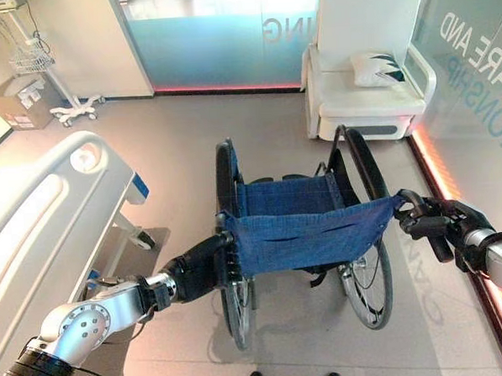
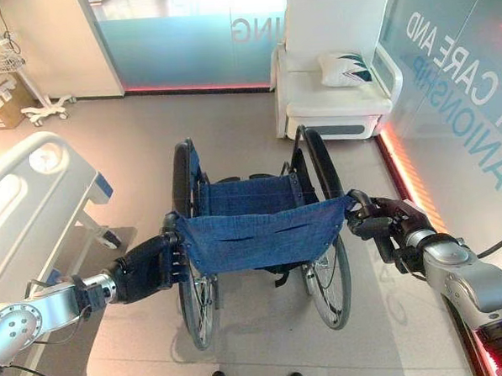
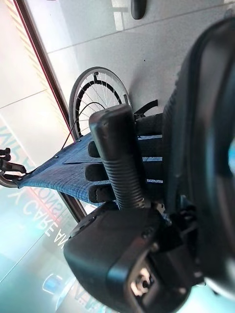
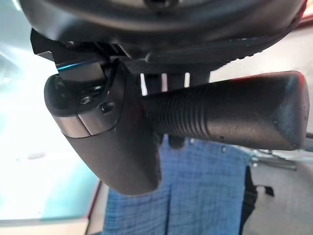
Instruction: Push the wheelchair next to the bed
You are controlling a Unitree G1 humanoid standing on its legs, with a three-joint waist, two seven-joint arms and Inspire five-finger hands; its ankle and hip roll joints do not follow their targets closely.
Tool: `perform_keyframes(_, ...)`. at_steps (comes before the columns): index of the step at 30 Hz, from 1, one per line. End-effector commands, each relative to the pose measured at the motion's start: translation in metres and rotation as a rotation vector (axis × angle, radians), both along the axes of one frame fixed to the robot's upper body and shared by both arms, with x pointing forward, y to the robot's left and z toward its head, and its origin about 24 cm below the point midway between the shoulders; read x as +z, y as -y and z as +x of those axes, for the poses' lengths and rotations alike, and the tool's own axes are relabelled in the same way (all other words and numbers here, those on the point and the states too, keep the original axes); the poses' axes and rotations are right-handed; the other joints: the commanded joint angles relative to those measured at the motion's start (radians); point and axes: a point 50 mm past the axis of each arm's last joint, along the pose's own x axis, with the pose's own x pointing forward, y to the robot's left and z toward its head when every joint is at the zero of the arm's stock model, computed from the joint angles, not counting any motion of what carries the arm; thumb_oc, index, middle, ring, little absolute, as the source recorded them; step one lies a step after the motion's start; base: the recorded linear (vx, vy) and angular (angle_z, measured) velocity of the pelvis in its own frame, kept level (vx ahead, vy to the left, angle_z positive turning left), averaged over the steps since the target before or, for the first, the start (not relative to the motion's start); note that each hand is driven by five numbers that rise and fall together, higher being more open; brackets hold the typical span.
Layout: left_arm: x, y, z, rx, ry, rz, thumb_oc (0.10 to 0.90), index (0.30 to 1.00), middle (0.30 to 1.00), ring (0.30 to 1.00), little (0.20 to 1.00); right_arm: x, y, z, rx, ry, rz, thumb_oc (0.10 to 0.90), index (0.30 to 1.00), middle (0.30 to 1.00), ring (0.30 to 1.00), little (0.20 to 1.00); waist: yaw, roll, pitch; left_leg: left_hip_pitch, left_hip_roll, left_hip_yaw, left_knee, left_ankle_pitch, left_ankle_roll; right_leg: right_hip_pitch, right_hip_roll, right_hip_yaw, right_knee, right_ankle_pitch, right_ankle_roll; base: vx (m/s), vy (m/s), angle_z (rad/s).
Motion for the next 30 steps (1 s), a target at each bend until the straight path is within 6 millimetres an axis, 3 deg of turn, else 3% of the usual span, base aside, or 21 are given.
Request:
perform_keyframes(1, 0.081, 0.008, 0.043, 0.03, 0.46, -0.192, 0.4, 0.3, 0.3, 0.3, 0.3, 0.036, -0.024, 0.012, 0.209, 0.113, -0.023, 0.4, 0.3, 0.3, 0.3, 0.3, -0.046, 0.01, -0.055, 0.027, -0.001, 0.057, 0.004, -0.05, -0.029, 0.009, 0.029, 0.008, 0.021, -0.045, 0.017, 0.0, 0.0, 0.0)
perform_keyframes(14, 0.083, 0.005, 0.041, 0.094, 0.47, -0.203, 0.4, 0.3, 0.3, 0.3, 0.3, 0.037, -0.029, 0.012, 0.25, 0.11, -0.027, 0.4, 0.3, 0.3, 0.3, 0.3, -0.041, 0.003, -0.038, 0.021, 0.011, 0.054, 0.043, -0.051, -0.034, -0.001, 0.042, -0.005, 0.072, -0.072, 0.001, 0.0, -0.042, 0.0)
perform_keyframes(17, 0.085, 0.001, 0.042, 0.138, 0.479, -0.203, 0.4, 0.3, 0.3, 0.3, 0.3, 0.042, -0.031, 0.014, 0.279, 0.115, -0.034, 0.4, 0.3, 0.3, 0.3, 0.3, -0.033, -0.009, -0.03, -0.007, 0.024, 0.038, 0.134, -0.07, -0.044, -0.018, 0.048, -0.012, 0.126, -0.095, -0.016, 0.02, -0.149, -0.01)
perform_keyframes(19, 0.091, -0.004, 0.043, 0.178, 0.501, -0.206, 0.4, 0.3, 0.3, 0.3, 0.3, 0.052, -0.032, 0.018, 0.308, 0.13, -0.046, 0.4, 0.3, 0.3, 0.3, 0.3, -0.025, -0.03, -0.008, -0.059, 0.049, 0.033, 0.29, -0.09, -0.054, -0.04, 0.045, -0.017, 0.183, -0.106, -0.041, 0.02, -0.185, 0.0)
perform_keyframes(20, 0.091, -0.005, 0.043, 0.182, 0.503, -0.205, 0.4, 0.3, 0.3, 0.3, 0.3, 0.053, -0.032, 0.019, 0.312, 0.131, -0.047, 0.4, 0.3, 0.3, 0.3, 0.3, -0.025, -0.031, -0.005, -0.066, 0.053, 0.032, 0.308, -0.089, -0.055, -0.043, 0.046, -0.017, 0.188, -0.107, -0.044, 0.02, -0.191, -0.04)
perform_keyframes(22, 0.095, -0.009, 0.044, 0.206, 0.522, -0.214, 0.4, 0.3, 0.3, 0.3, 0.3, 0.056, -0.033, 0.023, 0.331, 0.139, -0.061, 0.4, 0.3, 0.3, 0.3, 0.3, -0.011, -0.049, 0.022, -0.139, 0.081, 0.014, 0.475, -0.025, -0.063, -0.049, 0.058, -0.008, 0.216, -0.112, -0.072, 0.04, -0.215, -0.12)
perform_keyframes(23, 0.096, -0.013, 0.043, 0.219, 0.528, -0.216, 0.4, 0.3, 0.3, 0.3, 0.3, 0.058, -0.033, 0.025, 0.344, 0.144, -0.07, 0.4, 0.3, 0.3, 0.3, 0.3, 0.0, -0.058, 0.039, -0.218, 0.078, -0.015, 0.639, 0.017, -0.063, -0.052, 0.072, 0.003, 0.232, -0.113, -0.094, 0.04, -0.211, -0.18)
perform_keyframes(24, 0.096, -0.014, 0.043, 0.224, 0.529, -0.216, 0.4, 0.3, 0.3, 0.3, 0.3, 0.058, -0.034, 0.025, 0.347, 0.144, -0.073, 0.4, 0.3, 0.3, 0.3, 0.3, 0.001, -0.059, 0.042, -0.236, 0.076, -0.022, 0.669, 0.025, -0.064, -0.052, 0.076, 0.006, 0.235, -0.114, -0.098, 0.07, -0.233, -0.21)
perform_keyframes(25, 0.097, -0.018, 0.041, 0.242, 0.529, -0.222, 0.4, 0.3, 0.3, 0.3, 0.3, 0.059, -0.034, 0.026, 0.361, 0.15, -0.083, 0.4, 0.3, 0.3, 0.3, 0.3, 0.011, -0.063, 0.061, -0.31, 0.062, -0.033, 0.806, 0.059, -0.059, -0.047, 0.095, 0.022, 0.25, -0.117, -0.117, 0.05, -0.134, -0.16)
perform_keyframes(28, 0.096, -0.024, 0.039, 0.272, 0.515, -0.227, 0.4, 0.3, 0.3, 0.3, 0.3, 0.061, -0.035, 0.027, 0.386, 0.158, -0.106, 0.4, 0.3, 0.3, 0.3, 0.3, 0.023, -0.064, 0.082, -0.37, 0.045, -0.006, 0.857, 0.07, -0.044, -0.025, 0.121, 0.048, 0.262, -0.134, -0.13, 0.17, -0.102, 0.02)
perform_keyframes(29, 0.094, -0.029, 0.038, 0.291, 0.503, -0.225, 0.4, 0.3, 0.3, 0.3, 0.3, 0.063, -0.04, 0.03, 0.408, 0.164, -0.111, 0.4, 0.3, 0.3, 0.3, 0.3, 0.041, -0.052, 0.09, -0.393, 0.016, 0.009, 0.766, 0.098, -0.047, -0.005, 0.145, 0.065, 0.267, -0.148, -0.126, 0.23, -0.013, -0.04)
perform_keyframes(30, 0.094, -0.029, 0.038, 0.293, 0.502, -0.225, 0.4, 0.3, 0.3, 0.3, 0.3, 0.063, -0.04, 0.031, 0.411, 0.165, -0.111, 0.4, 0.3, 0.3, 0.3, 0.3, 0.043, -0.053, 0.092, -0.389, 0.013, 0.012, 0.757, 0.102, -0.048, -0.001, 0.145, 0.067, 0.267, -0.149, -0.125, 0.26, 0.026, 0.15)
